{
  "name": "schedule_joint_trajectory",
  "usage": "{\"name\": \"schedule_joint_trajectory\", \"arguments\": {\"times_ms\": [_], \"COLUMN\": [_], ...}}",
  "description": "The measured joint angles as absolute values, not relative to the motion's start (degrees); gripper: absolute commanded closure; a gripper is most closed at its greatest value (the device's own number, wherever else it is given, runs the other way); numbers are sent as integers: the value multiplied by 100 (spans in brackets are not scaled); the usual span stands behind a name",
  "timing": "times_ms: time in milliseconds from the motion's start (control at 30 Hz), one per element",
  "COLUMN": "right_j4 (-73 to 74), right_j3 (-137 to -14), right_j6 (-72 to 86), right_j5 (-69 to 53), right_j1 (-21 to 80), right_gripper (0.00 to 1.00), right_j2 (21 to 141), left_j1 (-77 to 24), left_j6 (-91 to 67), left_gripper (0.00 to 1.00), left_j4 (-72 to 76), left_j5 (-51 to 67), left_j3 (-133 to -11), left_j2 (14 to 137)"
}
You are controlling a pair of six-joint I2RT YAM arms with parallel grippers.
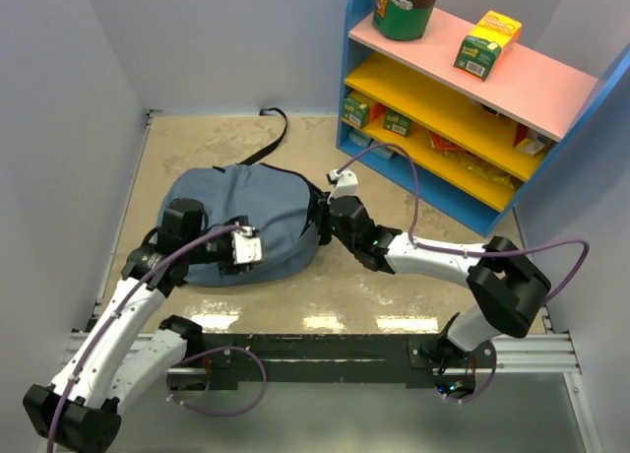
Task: Pack the student bag
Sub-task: Zip the student bag at the center of the board.
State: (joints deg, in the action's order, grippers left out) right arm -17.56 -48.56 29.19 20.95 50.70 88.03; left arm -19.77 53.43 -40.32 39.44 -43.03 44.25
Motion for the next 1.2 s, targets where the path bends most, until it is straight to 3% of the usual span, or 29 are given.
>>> {"name": "schedule_joint_trajectory", "arguments": {"times_ms": [300, 600, 1000, 1100, 1200], "right_j4": [-1855, -2025, -2279, -2279, -2281], "right_j3": [-4630, -4466, -4278, -4272, -4270], "right_j6": [3107, 3159, 3288, 3308, 3343], "right_j5": [1841, 1625, 1387, 1372, 1363], "right_j1": [5109, 5113, 5137, 5137, 5137], "right_gripper": [100, 100, 100, 100, 100], "right_j2": [8403, 8232, 8232, 8232, 8230], "left_j1": [-3723, -3771, -3911, -3951, -3977], "left_j6": [3282, 2390, 2425, 2467, 2504], "left_gripper": [29, 33, 37, 46, 68], "left_j4": [-1778, -491, -287, -239, -119], "left_j5": [3413, 2121, 2379, 2368, 2270], "left_j3": [-4372, -3898, -3586, -3531, -3479], "left_j2": [5771, 6285, 6563, 6595, 6637]}}
